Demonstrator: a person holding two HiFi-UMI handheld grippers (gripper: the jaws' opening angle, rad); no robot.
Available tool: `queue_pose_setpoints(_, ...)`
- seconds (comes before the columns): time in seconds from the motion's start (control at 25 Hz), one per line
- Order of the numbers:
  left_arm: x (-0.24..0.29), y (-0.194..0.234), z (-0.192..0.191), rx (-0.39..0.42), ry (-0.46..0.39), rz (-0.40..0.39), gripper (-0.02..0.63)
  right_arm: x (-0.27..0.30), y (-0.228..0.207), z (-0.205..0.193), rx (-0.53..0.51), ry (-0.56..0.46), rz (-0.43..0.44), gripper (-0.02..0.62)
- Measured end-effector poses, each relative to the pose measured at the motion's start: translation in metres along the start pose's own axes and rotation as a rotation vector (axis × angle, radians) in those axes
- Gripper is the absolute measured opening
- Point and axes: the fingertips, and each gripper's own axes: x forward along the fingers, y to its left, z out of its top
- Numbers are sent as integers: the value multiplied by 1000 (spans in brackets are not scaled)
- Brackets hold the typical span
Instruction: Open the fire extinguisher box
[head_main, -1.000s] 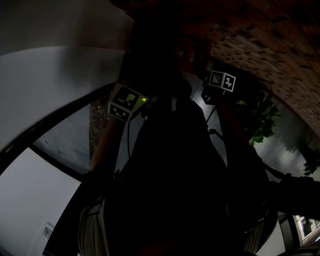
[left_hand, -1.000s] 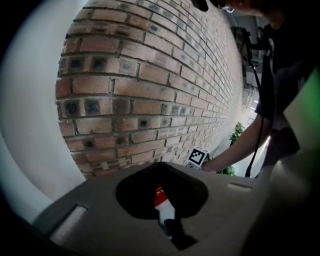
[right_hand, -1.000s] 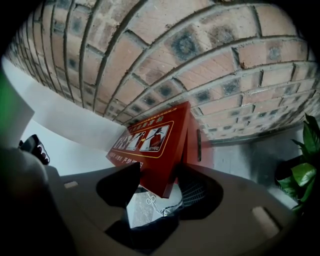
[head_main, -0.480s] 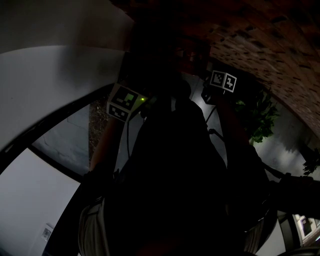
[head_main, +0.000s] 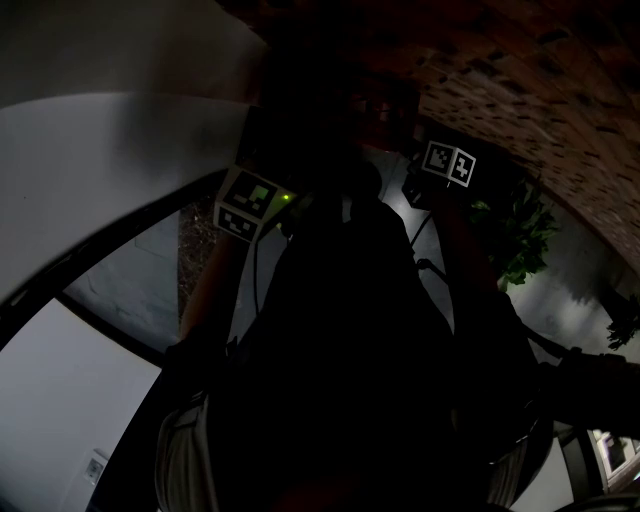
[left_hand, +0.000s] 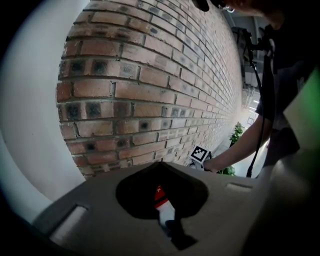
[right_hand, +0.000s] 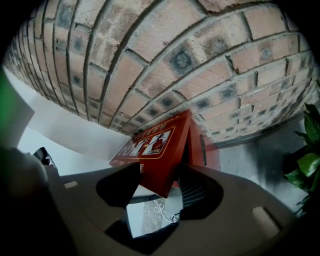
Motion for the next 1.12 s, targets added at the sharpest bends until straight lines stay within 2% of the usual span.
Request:
queue_pose_setpoints(0.2, 0, 1, 4, 11, -3, -4, -3, -5, 2, 8, 27, -47, 22, 236)
queue_pose_setpoints(0.56, -1, 4, 15, 30, -24, 0, -3, -9, 9, 16, 46, -74, 43, 241)
queue_pose_setpoints(1.12, 7, 12, 2, -16, -6, 11, -3, -14, 15, 28, 93, -103, 72, 245)
